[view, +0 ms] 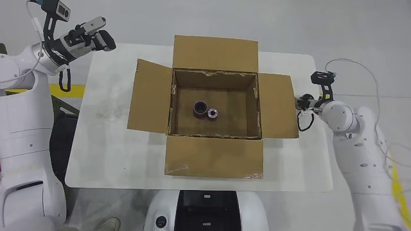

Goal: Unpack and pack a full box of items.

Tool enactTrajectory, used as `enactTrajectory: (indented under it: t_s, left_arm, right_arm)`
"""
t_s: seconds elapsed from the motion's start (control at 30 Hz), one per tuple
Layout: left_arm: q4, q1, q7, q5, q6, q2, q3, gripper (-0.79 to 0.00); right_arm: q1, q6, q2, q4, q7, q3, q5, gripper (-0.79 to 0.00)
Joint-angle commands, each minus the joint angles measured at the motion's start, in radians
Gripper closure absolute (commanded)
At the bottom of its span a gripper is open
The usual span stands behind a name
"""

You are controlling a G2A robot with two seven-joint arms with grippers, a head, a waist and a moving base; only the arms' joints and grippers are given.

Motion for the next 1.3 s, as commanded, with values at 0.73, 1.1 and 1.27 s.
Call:
enactTrajectory:
  t_s: [0.73,1.1,1.27]
  left_arm:
    - [0.000,0.000,0.000,0.000,0.000,0.000,0.000,-0.785]
    - [0.000,0.000,0.000,0.000,0.000,0.000,0.000,-0.785]
    - [0.000,0.000,0.000,0.000,0.000,0.000,0.000,-0.785]
  right_arm:
    - [0.024,0.001,0.005,0.006,-0.003,-0.036,-0.061,0.000]
    - [-0.037,0.010,0.012,-0.057,-0.054,0.018,-0.007,0.000]
    - [-0.050,0.007,0.013,-0.077,-0.095,0.042,0.036,0.000]
